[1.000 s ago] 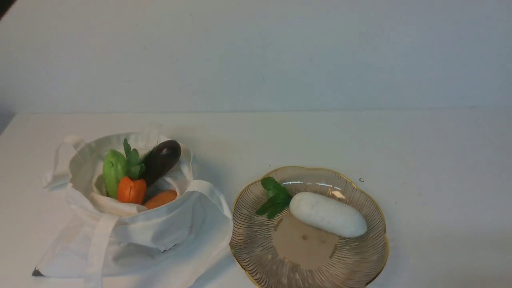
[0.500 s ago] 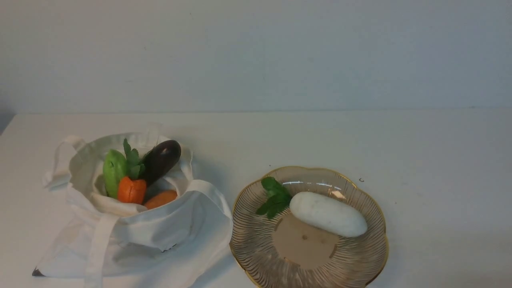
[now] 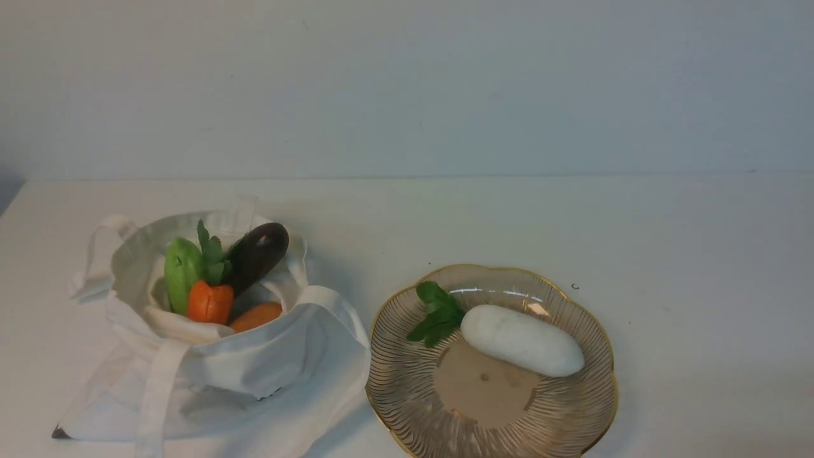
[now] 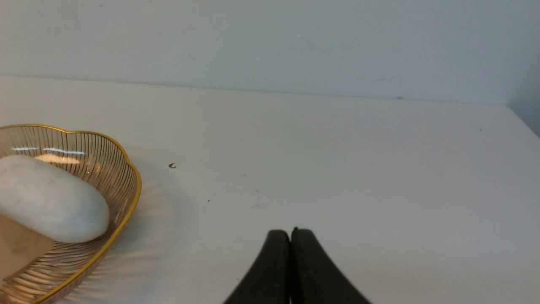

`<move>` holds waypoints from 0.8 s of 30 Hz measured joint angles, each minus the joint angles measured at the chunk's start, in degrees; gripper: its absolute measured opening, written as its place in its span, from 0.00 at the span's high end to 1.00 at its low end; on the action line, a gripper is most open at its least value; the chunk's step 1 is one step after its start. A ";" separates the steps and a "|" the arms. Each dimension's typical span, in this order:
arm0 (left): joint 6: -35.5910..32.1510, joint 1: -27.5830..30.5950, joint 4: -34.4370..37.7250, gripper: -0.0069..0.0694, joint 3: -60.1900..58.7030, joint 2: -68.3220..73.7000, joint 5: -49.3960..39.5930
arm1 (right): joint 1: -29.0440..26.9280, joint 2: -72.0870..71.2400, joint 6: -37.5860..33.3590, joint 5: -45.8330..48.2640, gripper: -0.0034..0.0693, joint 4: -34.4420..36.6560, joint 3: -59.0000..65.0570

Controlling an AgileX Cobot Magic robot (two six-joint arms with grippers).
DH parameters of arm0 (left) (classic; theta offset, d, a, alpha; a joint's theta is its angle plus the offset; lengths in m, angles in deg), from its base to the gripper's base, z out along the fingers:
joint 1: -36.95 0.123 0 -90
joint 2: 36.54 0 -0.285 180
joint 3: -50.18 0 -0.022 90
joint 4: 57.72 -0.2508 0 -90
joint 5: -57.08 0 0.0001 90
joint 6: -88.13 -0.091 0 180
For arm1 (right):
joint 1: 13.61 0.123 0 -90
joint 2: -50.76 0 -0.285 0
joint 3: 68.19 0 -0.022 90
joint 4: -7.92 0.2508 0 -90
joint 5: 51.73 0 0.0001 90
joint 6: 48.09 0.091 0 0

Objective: Take vegetables from cloth bag on white table place on plate.

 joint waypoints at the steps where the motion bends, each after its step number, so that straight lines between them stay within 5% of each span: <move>1: 4.64 0.00 -6.13 0.92 -0.77 -0.67 -0.35 | 0.00 0.00 0.00 0.00 0.97 0.00 0.00; 2: 7.06 0.00 -7.41 0.92 -1.21 -0.84 -0.51 | 0.00 0.00 0.00 0.00 0.97 0.00 0.00; 9: 49.80 0.00 -50.48 0.92 -11.06 -7.49 -6.84 | 0.00 0.00 0.00 0.00 0.97 0.00 0.00; 13: 63.50 1.52 -63.31 0.92 -16.67 -10.53 -8.54 | 0.00 0.00 0.00 0.00 0.97 0.00 0.00; 24: 70.53 26.25 -68.38 0.92 -35.50 -21.80 -9.96 | 0.00 0.00 0.00 0.00 0.97 0.00 0.00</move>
